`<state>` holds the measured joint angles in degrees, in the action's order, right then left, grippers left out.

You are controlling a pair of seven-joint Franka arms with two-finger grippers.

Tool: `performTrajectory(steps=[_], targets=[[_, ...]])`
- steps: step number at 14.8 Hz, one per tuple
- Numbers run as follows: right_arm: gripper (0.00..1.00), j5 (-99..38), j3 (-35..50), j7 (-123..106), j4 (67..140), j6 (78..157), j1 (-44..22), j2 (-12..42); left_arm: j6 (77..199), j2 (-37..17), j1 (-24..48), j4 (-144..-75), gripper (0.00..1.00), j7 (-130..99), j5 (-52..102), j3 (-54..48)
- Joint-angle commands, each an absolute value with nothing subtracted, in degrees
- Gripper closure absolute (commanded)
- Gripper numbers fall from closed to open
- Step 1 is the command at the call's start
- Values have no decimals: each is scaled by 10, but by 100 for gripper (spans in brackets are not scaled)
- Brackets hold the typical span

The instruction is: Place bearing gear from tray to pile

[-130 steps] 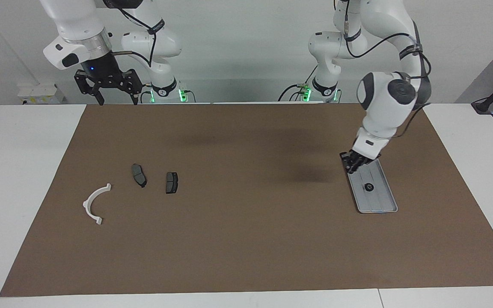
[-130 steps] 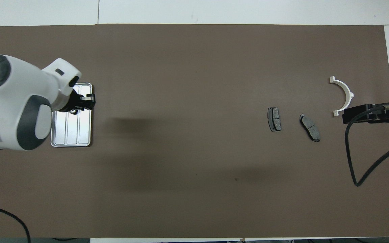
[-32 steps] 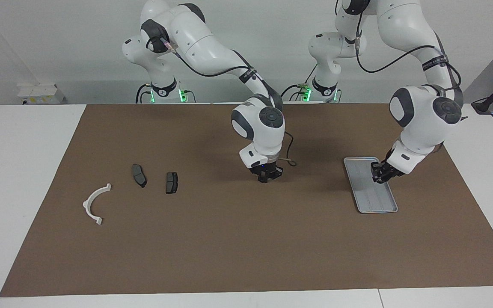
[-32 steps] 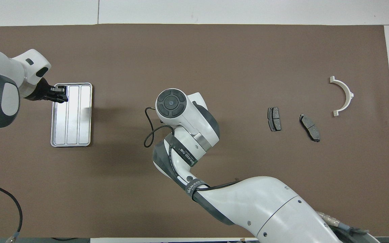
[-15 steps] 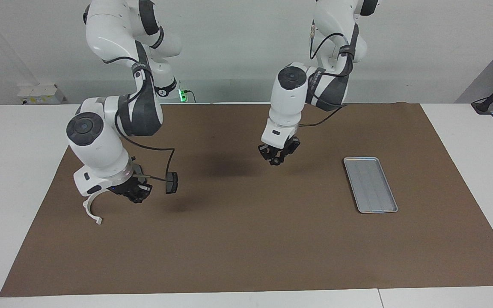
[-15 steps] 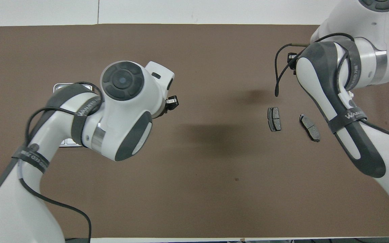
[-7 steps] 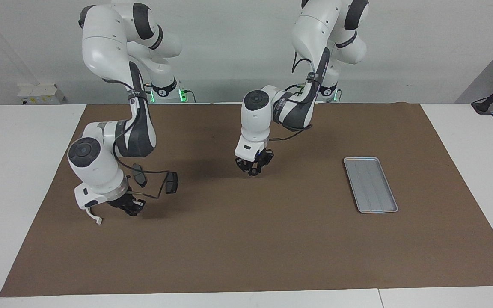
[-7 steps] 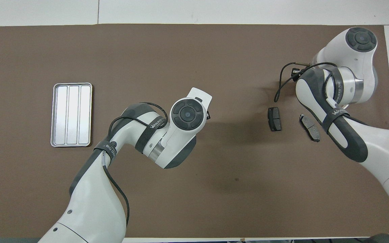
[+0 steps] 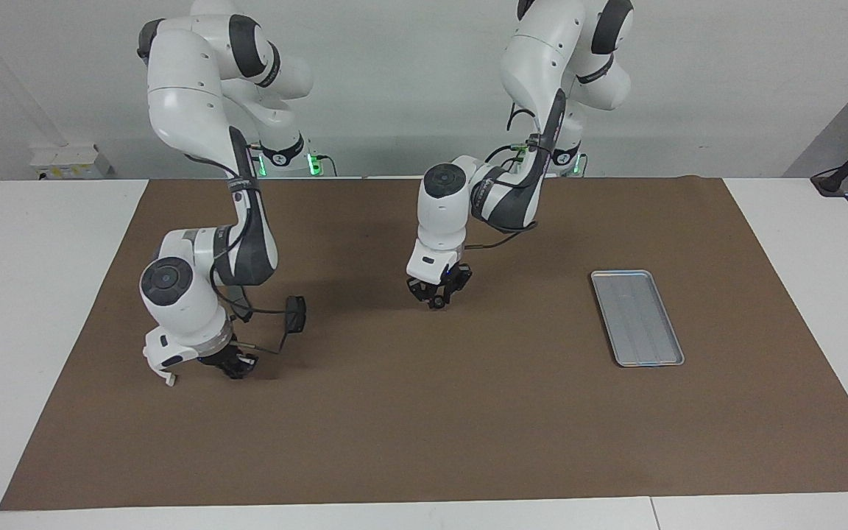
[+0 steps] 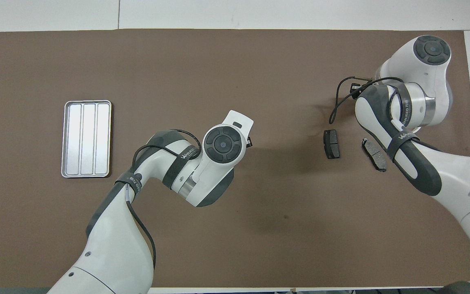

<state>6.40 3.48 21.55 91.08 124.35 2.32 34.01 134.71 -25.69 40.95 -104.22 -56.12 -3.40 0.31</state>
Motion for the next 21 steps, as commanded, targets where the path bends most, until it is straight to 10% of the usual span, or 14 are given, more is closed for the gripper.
performTrajectory(steps=[1, 2, 4, 5, 6, 10, 15, 21], targets=[[33, 79, 41, 240, 923, 1257, 26, 342, 1374, -246, 413, -1070, 100, -570, -48, 8], [6, 79, 41, 242, 923, 1256, 26, 341, 1375, -246, 413, -1070, 100, -570, -48, 9], [0, 91, 40, 240, 919, 1242, 22, 332, 1374, -245, 413, -1071, 99, -570, -48, 8], [0, 101, 41, 242, 915, 1228, 21, 327, 1373, -245, 413, -1070, 34, -568, -49, 8], [0, 103, 40, 242, 913, 1226, 22, 325, 1367, -245, 412, -1067, 0, -563, -52, 8], [0, 112, 43, 198, 896, 1263, 43, 325, 1282, -221, 392, -1016, 0, -542, -52, 10], [0, 113, 43, 197, 903, 1265, 33, 302, 1153, -67, 298, -995, 0, -432, -46, 15], [0, 100, 51, 305, 899, 1169, -18, 253, 1035, 16, 81, -909, 0, -178, -43, 17]])
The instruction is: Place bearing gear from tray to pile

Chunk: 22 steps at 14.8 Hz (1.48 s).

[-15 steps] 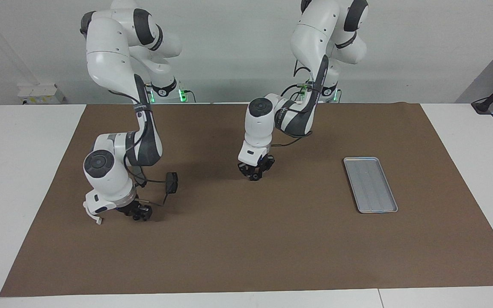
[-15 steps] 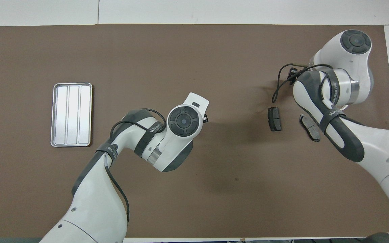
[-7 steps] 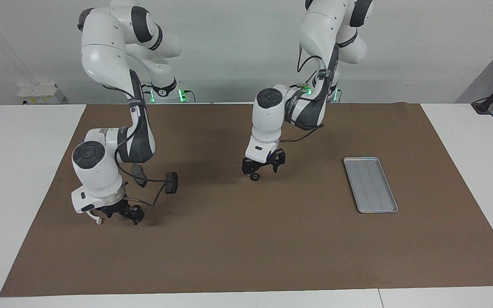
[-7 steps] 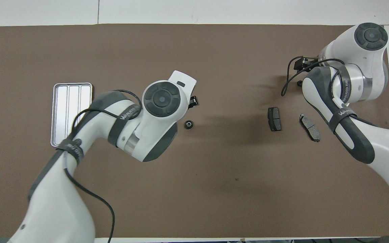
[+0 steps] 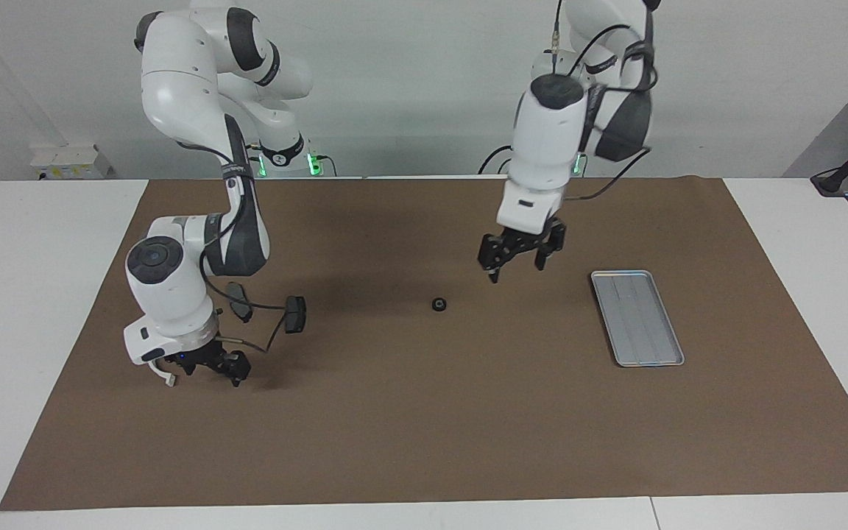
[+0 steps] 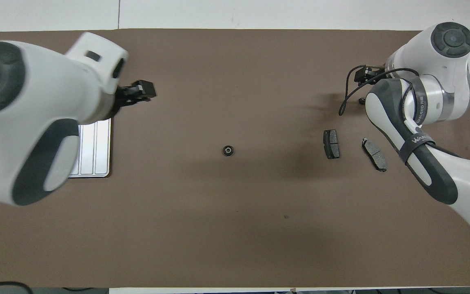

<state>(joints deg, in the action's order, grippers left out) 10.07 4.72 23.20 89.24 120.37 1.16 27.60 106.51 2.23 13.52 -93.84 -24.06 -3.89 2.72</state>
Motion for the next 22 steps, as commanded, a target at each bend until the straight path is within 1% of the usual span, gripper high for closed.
performTrajectory(steps=[1, 2, 3, 4, 5, 8, 10, 13, 15, 16, 18, 22], targets=[[0, 83, 54, 376, 893, 1150, -40, 252, 1025, 15, 49, -901, 0, -134, -28, 16], [0, 64, 55, 448, 893, 1144, -66, 251, 991, 17, 24, -894, 0, -98, -6, 17], [1, 57, 55, 514, 893, 1145, -98, 251, 951, 35, 12, -911, 0, -71, -1, 18], [1, 57, 55, 572, 892, 1144, -118, 250, 941, 58, 6, -954, 0, -35, 1, 22], [3, 52, 61, 611, 889, 1143, -135, 251, 942, 66, 4, -972, 0, -21, 0, 23], [9, 35, 62, 683, 886, 1144, -194, 254, 912, 60, 8, -955, 0, -23, 2, 22], [9, 37, 62, 735, 868, 1146, -240, 275, 914, 56, 10, -944, 0, -25, 1, 21], [7, 43, 62, 777, 847, 1154, -285, 315, 911, 46, 18, -942, 0, -25, -6, 23], [0, 47, 62, 782, 847, 1164, -297, 329, 890, 43, 15, -940, 0, -25, -16, 15], [0, 49, 62, 782, 848, 1171, -303, 335, 875, 40, 15, -928, 0, -24, -15, 15], [0, 47, 62, 782, 848, 1209, -321, 346, 852, 29, 15, -907, 0, -24, -11, 15], [0, 50, 62, 780, 869, 1223, -318, 347, 861, 31, 22, -907, 0, -23, -9, 15]])
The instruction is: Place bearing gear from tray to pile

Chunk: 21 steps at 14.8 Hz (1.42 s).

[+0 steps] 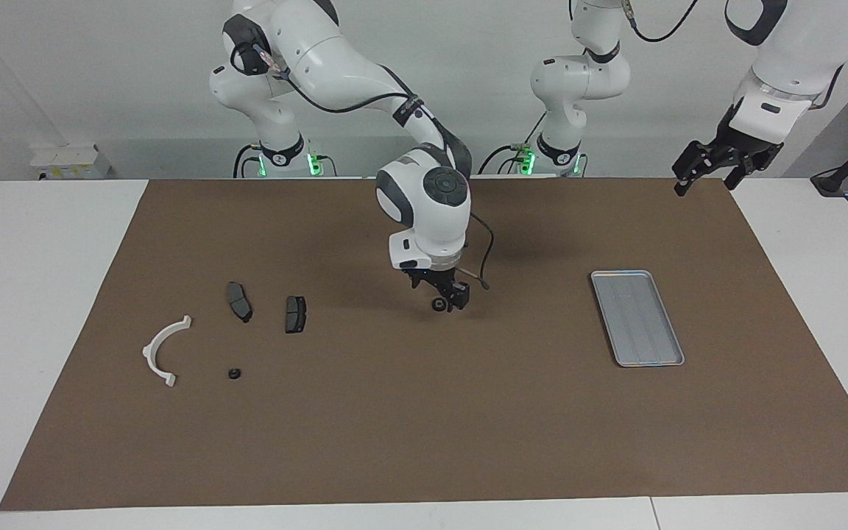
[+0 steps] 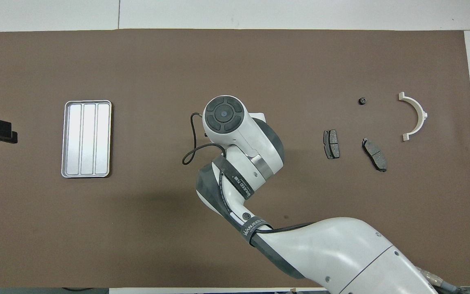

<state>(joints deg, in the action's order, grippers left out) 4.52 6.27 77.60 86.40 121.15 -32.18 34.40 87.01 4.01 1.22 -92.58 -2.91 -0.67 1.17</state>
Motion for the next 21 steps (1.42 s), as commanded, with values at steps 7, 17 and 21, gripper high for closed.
performTrajectory(steps=[7, 17, 21], targets=[[5, 54, 62, 766, 908, 1248, -318, 349, 858, 42, 22, -920, 0, -15, -7, 15], [100, 54, 62, 761, 920, 1251, -313, 344, 863, 43, 32, -924, 0, -16, -5, 14], [100, 53, 62, 760, 901, 1224, -307, 345, 869, 46, 34, -927, 0, -16, -5, 13]])
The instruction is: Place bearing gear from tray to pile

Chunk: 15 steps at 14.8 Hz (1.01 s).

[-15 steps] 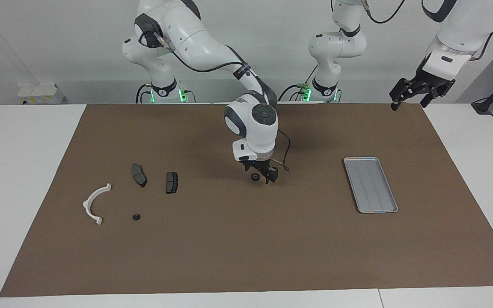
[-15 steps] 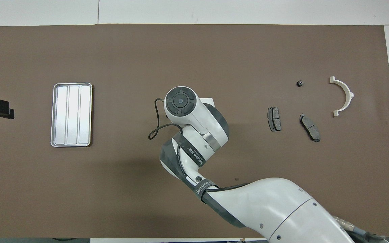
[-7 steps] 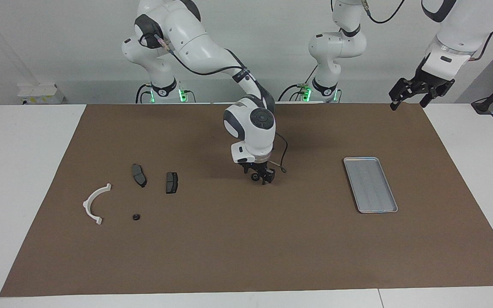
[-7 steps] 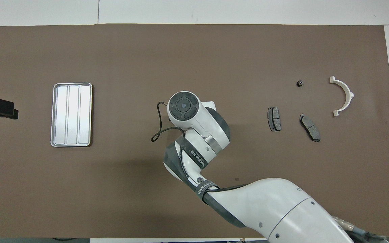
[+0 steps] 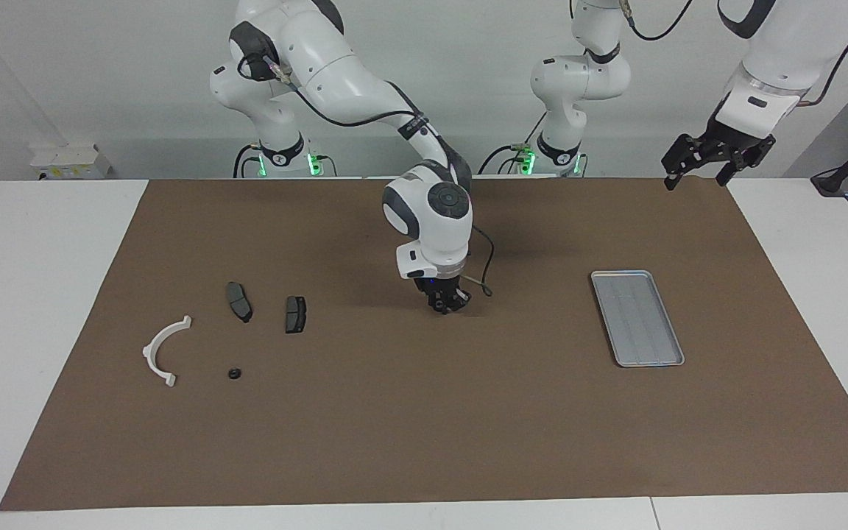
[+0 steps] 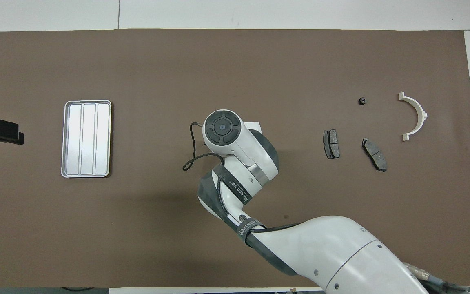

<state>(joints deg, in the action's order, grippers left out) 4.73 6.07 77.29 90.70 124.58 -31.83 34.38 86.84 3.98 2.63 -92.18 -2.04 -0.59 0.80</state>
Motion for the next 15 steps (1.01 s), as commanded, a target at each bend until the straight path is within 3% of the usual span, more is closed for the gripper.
performTrajectory(steps=[1, 3, 7, 11, 15], targets=[[100, 53, 62, 759, 883, 1204, -301, 346, 869, 46, 34, -929, 0, -16, -5, 12], [100, 52, 61, 724, 834, 1146, -285, 351, 870, 47, 34, -930, 0, -15, -5, 11], [100, 53, 62, 527, 778, 1062, -177, 338, 886, 46, 35, -930, 0, -14, 3, 9], [100, 54, 60, 315, 785, 1075, -83, 331, 887, 46, 51, -930, 0, -15, 5, 8], [100, 51, 61, 241, 867, 1162, -33, 313, 893, 46, 54, -931, 0, -11, 5, 9]])
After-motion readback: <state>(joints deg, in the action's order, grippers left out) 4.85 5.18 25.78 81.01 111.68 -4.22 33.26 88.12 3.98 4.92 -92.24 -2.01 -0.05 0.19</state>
